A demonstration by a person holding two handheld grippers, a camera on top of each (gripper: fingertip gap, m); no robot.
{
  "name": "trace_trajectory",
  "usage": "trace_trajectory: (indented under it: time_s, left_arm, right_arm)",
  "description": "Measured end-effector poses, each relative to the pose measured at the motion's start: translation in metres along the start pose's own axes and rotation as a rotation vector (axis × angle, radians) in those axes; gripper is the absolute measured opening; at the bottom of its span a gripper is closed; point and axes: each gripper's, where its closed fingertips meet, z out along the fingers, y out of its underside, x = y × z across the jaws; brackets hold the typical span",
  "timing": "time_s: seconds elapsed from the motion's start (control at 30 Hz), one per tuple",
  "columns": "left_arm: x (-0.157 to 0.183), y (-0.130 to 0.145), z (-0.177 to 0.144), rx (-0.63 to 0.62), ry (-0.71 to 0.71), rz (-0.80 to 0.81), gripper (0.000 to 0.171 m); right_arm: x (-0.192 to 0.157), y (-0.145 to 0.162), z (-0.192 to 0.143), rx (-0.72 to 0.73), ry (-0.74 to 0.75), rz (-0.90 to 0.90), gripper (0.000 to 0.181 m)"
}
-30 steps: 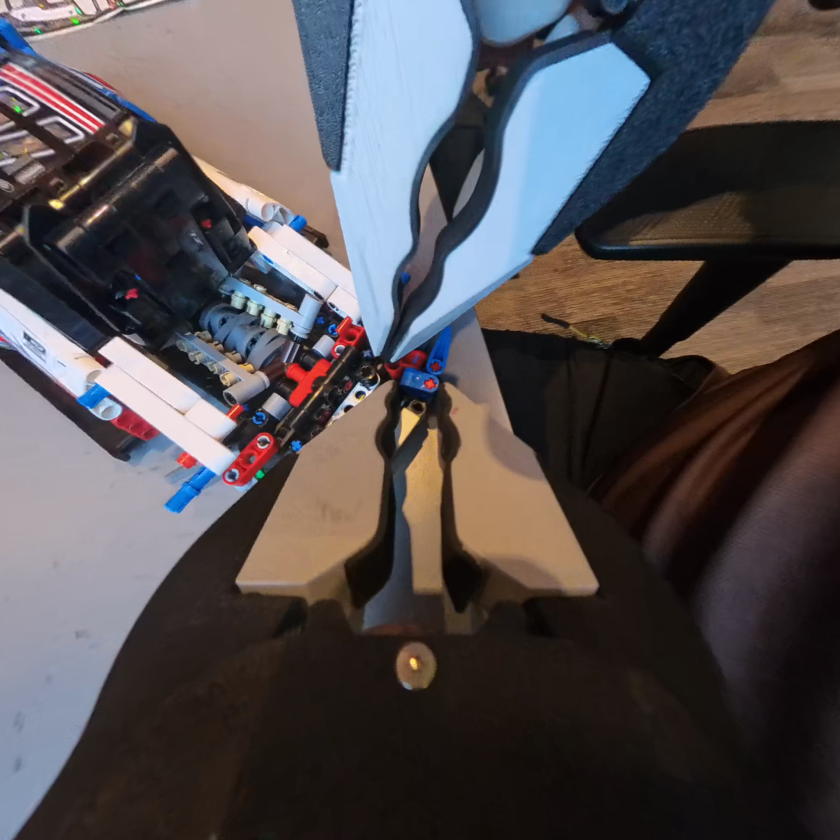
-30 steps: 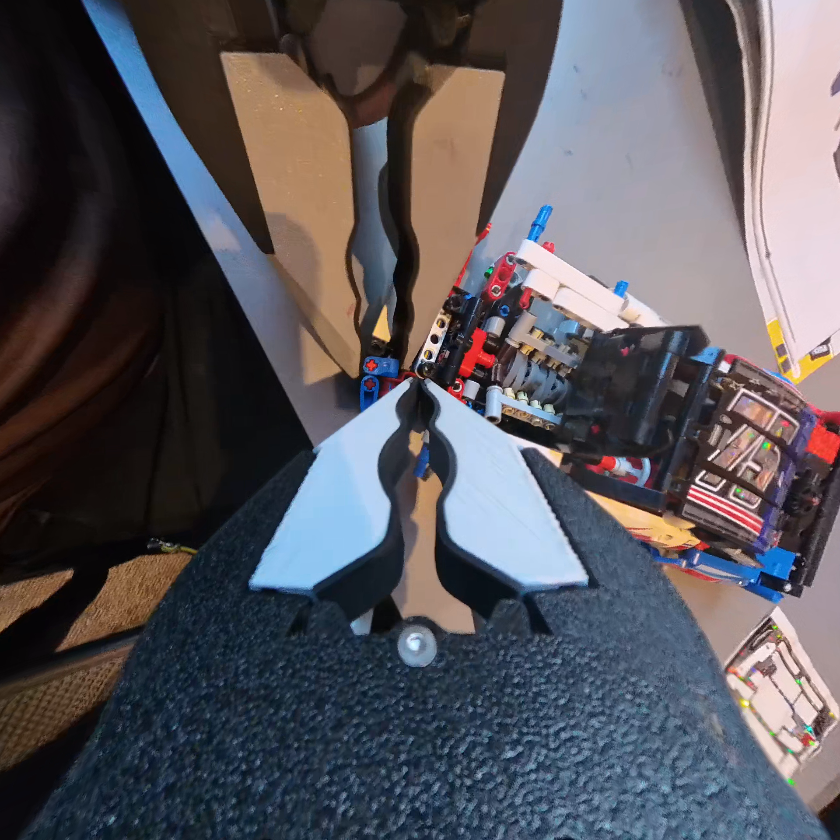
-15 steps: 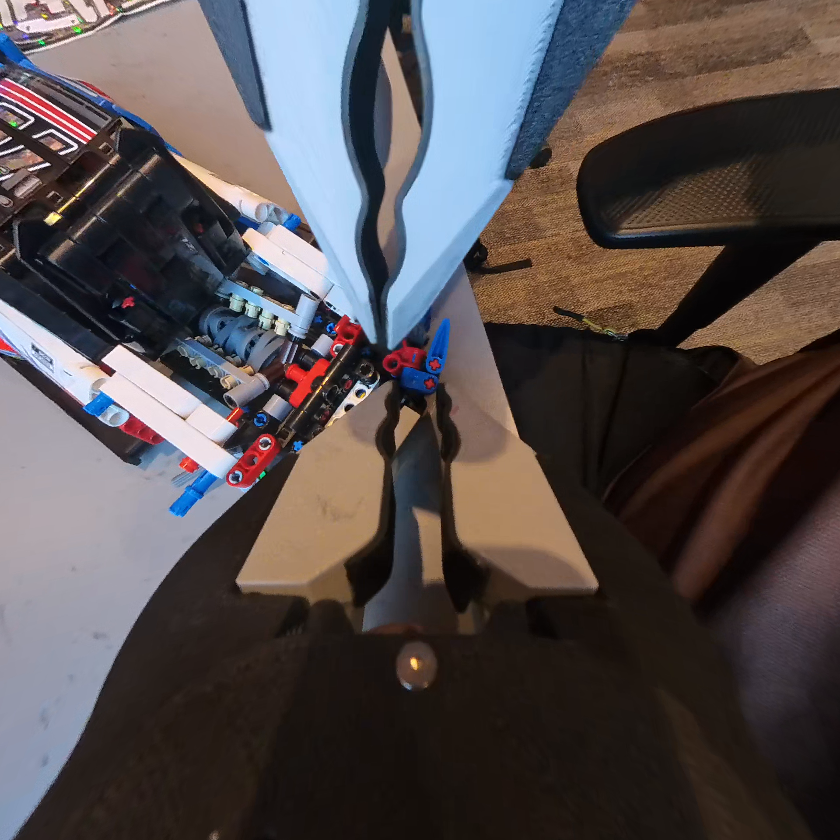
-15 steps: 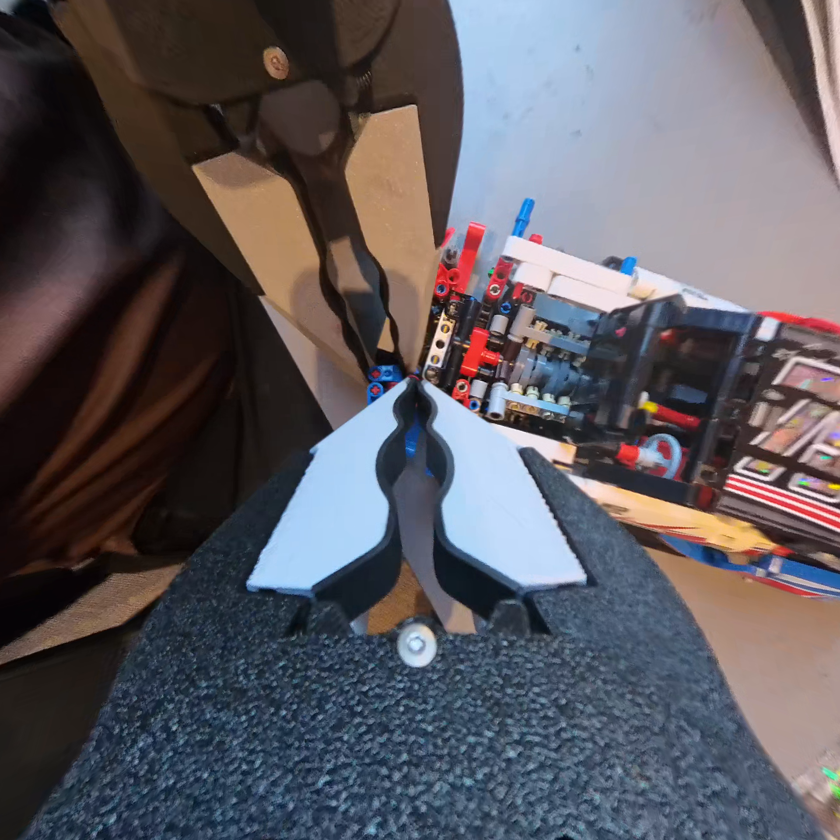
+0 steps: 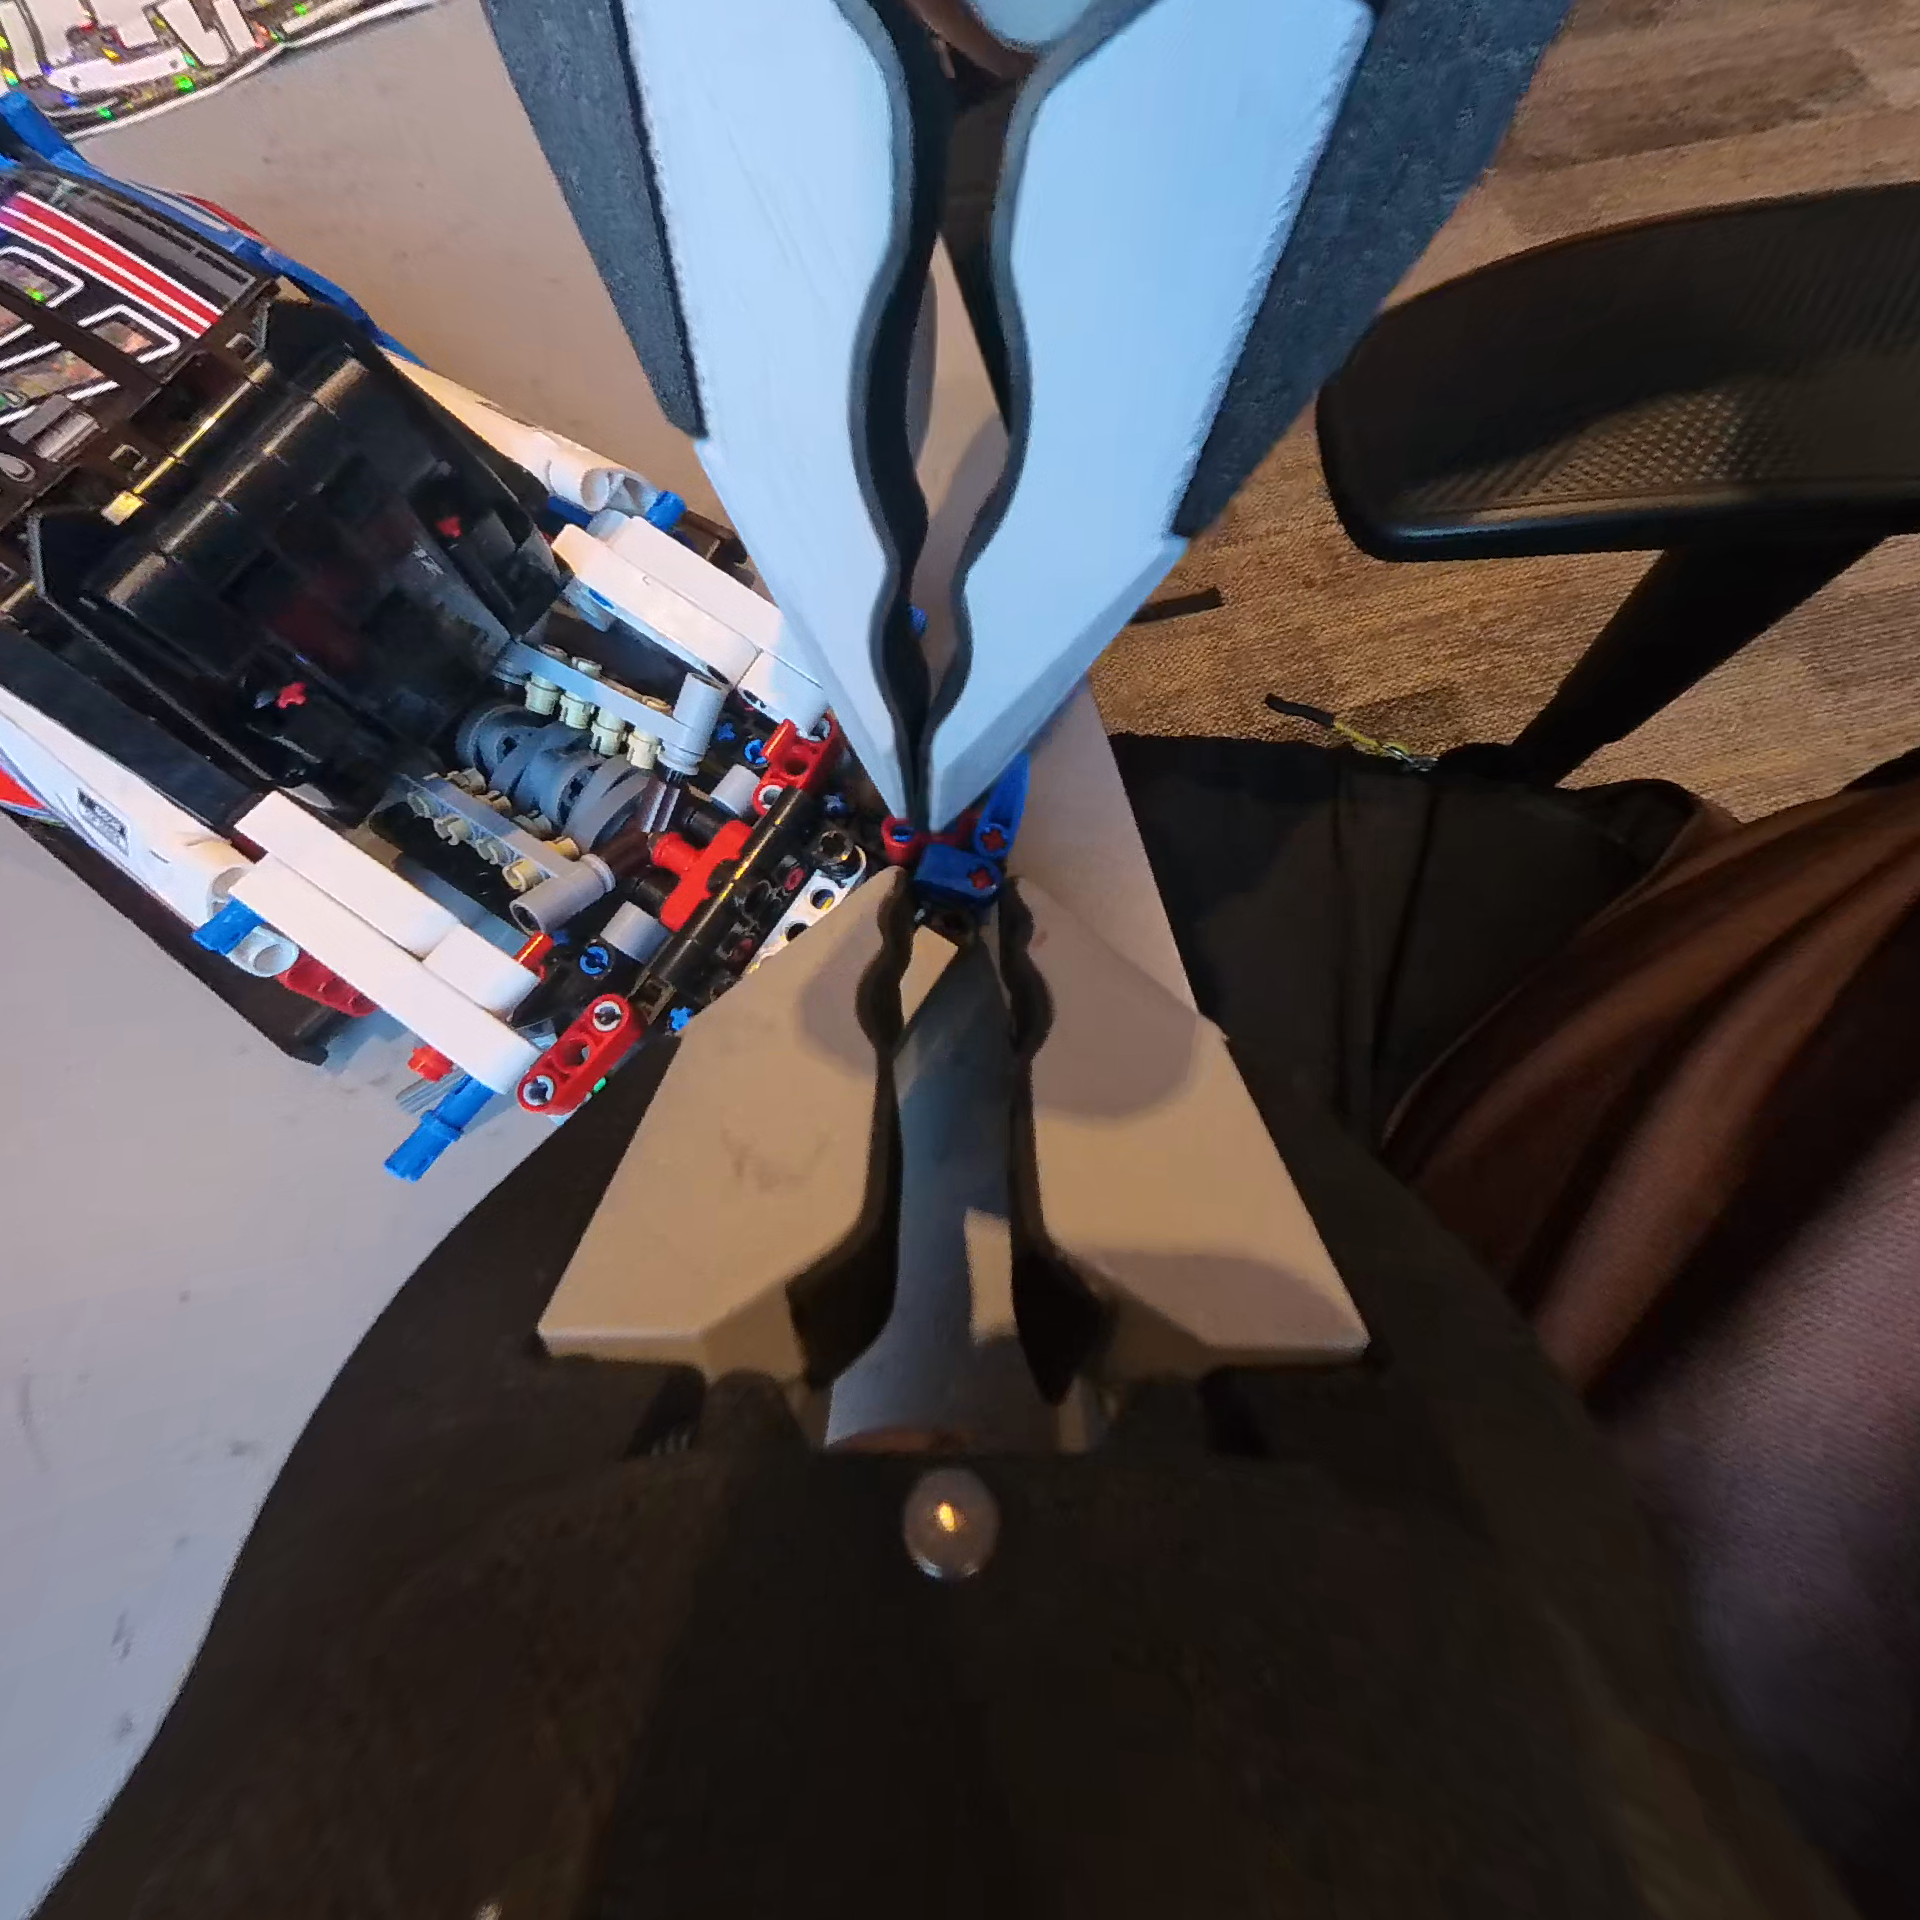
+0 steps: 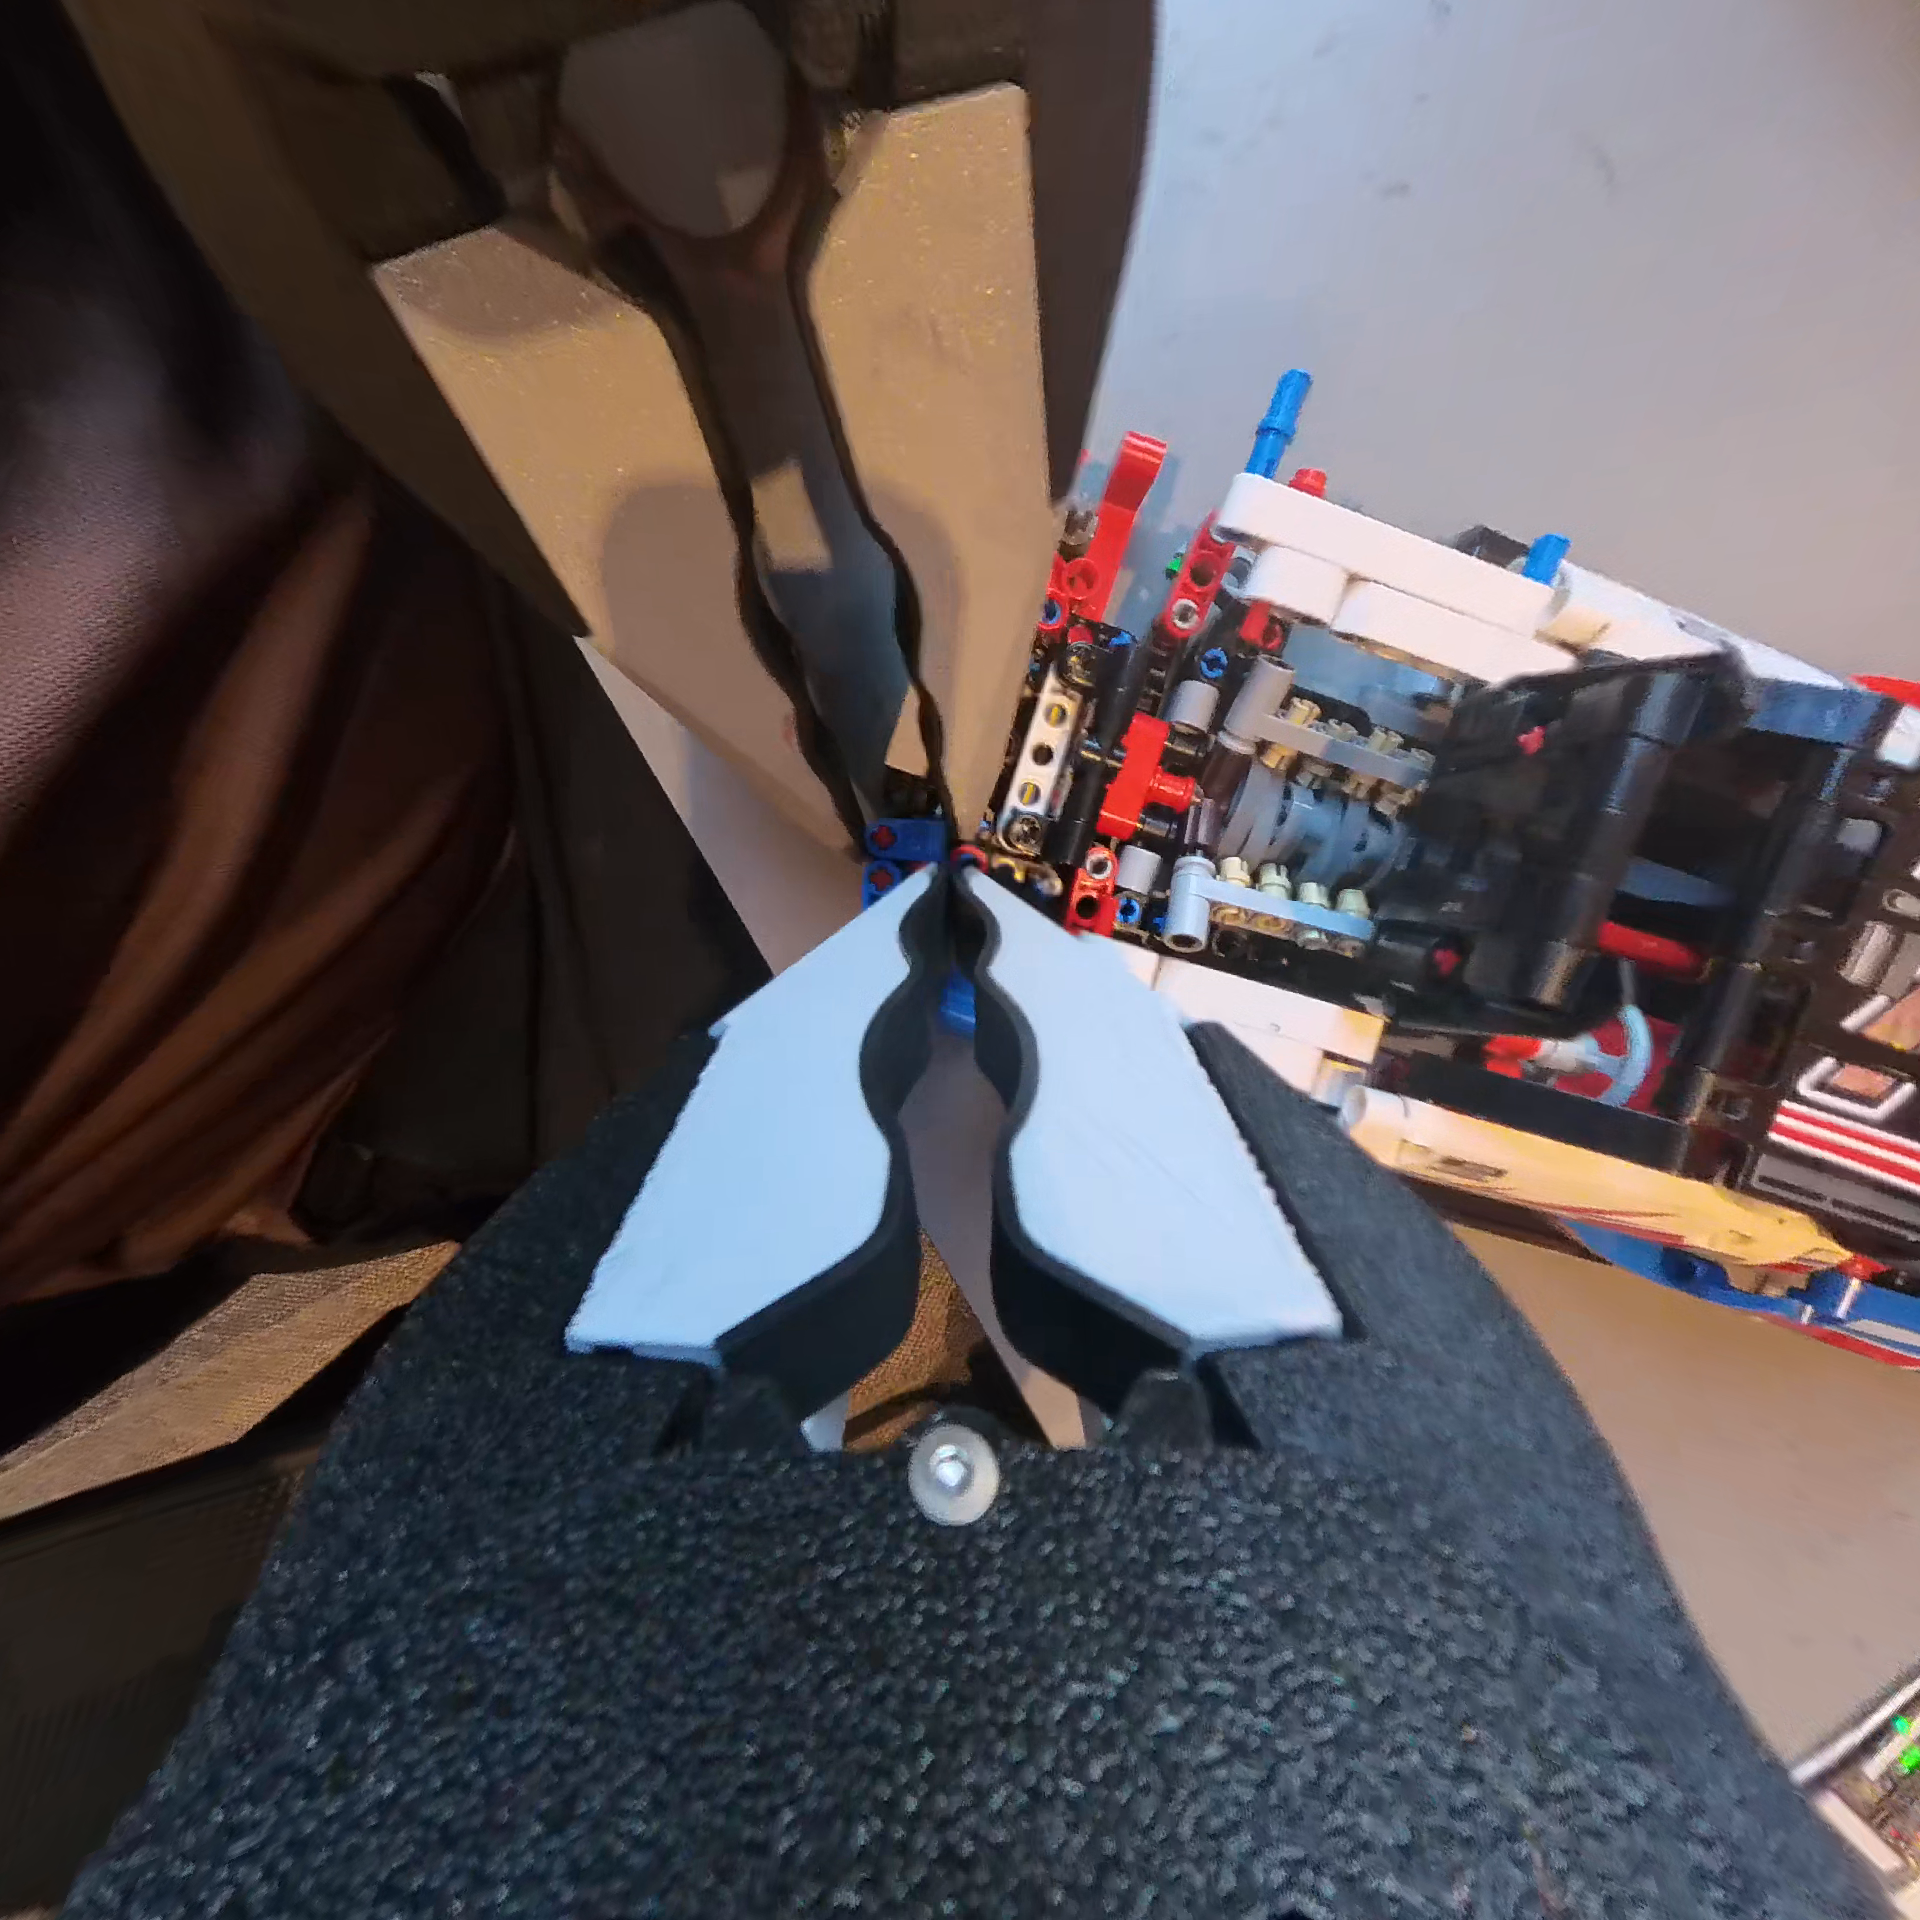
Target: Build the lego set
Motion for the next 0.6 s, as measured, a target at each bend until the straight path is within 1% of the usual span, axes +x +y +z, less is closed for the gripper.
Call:
trace_trajectory:
  time_s: [0.03, 0.17, 0.27, 0.3, 0.37, 0.43, 0.47, 0.53, 0.57, 0.6]
  left_arm:
    - [0.0, 0.0, 0.0, -0.001, -0.003, 0.002, 0.014]
    - [0.0, 0.0, 0.0, -0.002, -0.005, 0.001, 0.014]
    - [0.0, 0.0, 0.0, 0.002, 0.002, -0.01, 0.014]
    - [0.0, 0.0, 0.0, 0.003, 0.002, -0.014, 0.014]
    - [0.0, 0.0, 0.0, 0.007, 0.007, -0.03, 0.014]
    - [0.0, -0.001, 0.0, 0.011, 0.007, -0.037, 0.014]
    - [0.0, -0.001, 0.0, 0.01, 0.006, -0.037, 0.014]
    - [0.0, -0.001, 0.0, 0.011, 0.006, -0.038, 0.014]
    - [0.0, 0.0, -0.001, 0.009, 0.005, -0.036, 0.014]
    - [0.0, 0.0, -0.001, 0.009, 0.006, -0.038, 0.014]
  right_arm:
    - [0.002, -0.001, -0.003, 0.008, 0.005, 0.012, 0.0]
    - [0.013, -0.007, -0.017, 0.048, 0.063, 0.017, 0.0]
    - [0.007, -0.002, -0.002, -0.003, 0.073, -0.034, 0.0]
    - [0.007, -0.003, 0.001, 0.0, 0.089, -0.05, 0.0]
    - [0.007, -0.002, 0.0, -0.031, 0.11, -0.066, 0.0]
    - [0.014, -0.003, -0.006, -0.038, 0.161, -0.087, 0.0]
    - [0.016, -0.004, -0.009, -0.023, 0.162, -0.08, 0.0]
    - [0.005, -0.001, -0.002, -0.029, 0.059, -0.035, 0.0]
    - [0.003, -0.003, -0.001, -0.013, 0.051, -0.04, 0.0]
    - [0.005, -0.001, -0.002, -0.032, 0.071, -0.059, 0.0]
